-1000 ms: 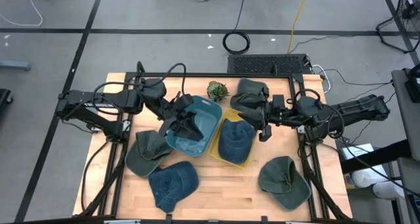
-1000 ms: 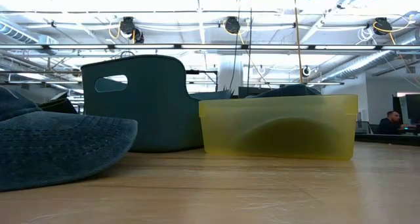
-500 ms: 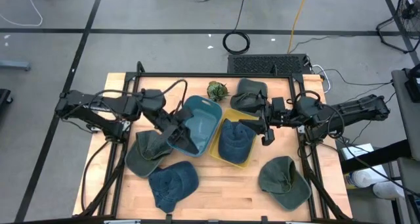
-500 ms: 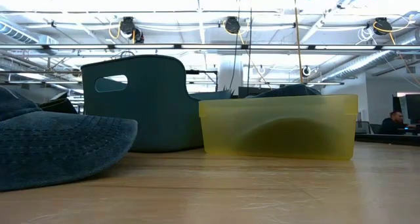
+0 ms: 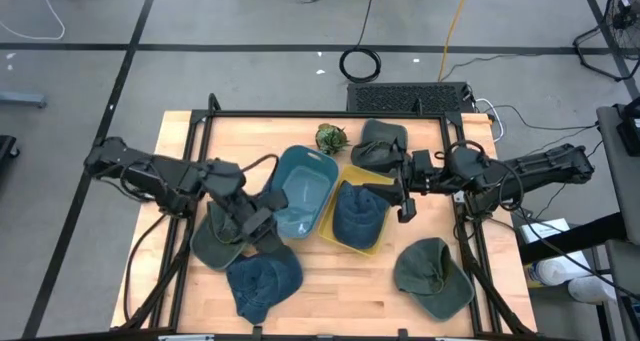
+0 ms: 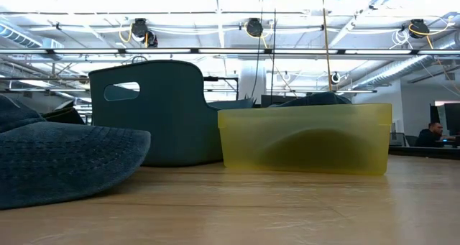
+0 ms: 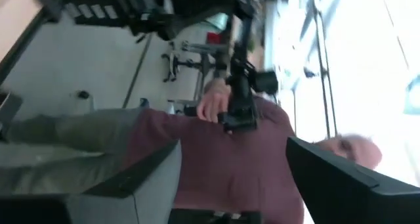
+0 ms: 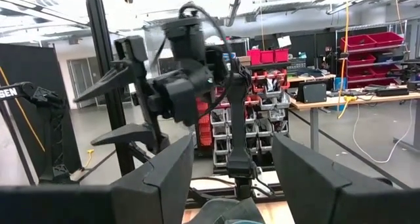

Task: Pick & Place hat
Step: Put the blue cap into the yellow bin

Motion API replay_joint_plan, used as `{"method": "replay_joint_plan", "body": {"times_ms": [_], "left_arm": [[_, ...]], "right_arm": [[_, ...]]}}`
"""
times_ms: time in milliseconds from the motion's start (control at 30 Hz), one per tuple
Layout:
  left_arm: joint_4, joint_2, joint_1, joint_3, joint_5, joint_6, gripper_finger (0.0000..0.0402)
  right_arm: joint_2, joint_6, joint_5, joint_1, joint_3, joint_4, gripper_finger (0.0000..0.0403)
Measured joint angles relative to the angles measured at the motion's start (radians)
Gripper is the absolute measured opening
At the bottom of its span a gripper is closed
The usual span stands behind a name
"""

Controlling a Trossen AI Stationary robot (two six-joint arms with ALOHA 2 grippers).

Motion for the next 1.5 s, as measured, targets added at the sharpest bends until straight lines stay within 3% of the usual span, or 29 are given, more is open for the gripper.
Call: {"method": "replay_joint_plan", "body": {"times_ms": [300,600,933,1100,1300,1400,1500], "left_arm": [[-0.273,0.0,-0.146,0.0,-0.217,-0.324,0.0255],[-0.647,0.0,-0.297,0.0,-0.321,-0.548,0.0242],[-0.679,0.009,-0.401,0.0,-0.479,-0.729,0.0241],[-0.669,0.083,-0.425,0.0,-0.386,-0.797,0.0241],[-0.687,0.213,-0.415,0.0,-0.305,-0.765,0.0241],[-0.725,0.27,-0.407,0.0,-0.301,-0.764,0.0241],[-0.736,0.33,-0.403,0.0,-0.368,-0.755,0.0241]], "right_arm": [[0.0,-0.048,0.0,0.0,0.0,-0.014,0.0196],[0.0,-0.106,0.0,0.0,0.0,-0.014,0.0196],[0.0,-0.157,0.0,0.0,0.0,-0.014,0.0196],[0.0,-0.175,0.003,0.0,0.0,-0.018,0.0196],[0.0,-0.206,0.004,0.0,0.0,-0.06,0.0196],[0.0,-0.206,0.004,0.0,0.0,-0.081,0.0196],[0.0,-0.211,0.004,0.0,0.0,-0.089,0.0196]]}}
